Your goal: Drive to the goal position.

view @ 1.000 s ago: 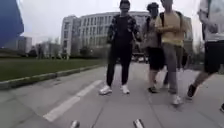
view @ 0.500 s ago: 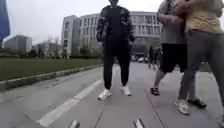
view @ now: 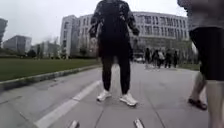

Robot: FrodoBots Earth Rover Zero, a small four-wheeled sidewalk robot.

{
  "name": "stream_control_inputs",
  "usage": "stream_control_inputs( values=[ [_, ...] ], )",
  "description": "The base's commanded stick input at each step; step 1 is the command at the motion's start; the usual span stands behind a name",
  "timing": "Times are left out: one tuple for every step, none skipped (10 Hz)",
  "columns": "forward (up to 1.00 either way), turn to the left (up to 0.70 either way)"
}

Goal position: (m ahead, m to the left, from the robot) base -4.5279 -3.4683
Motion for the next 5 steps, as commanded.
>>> stream_control_inputs(
  values=[
    [0.0,-0.06],
    [0.0,-0.07],
    [0.0,-0.07],
    [0.0,-0.06],
    [0.0,-0.06]
  ],
)
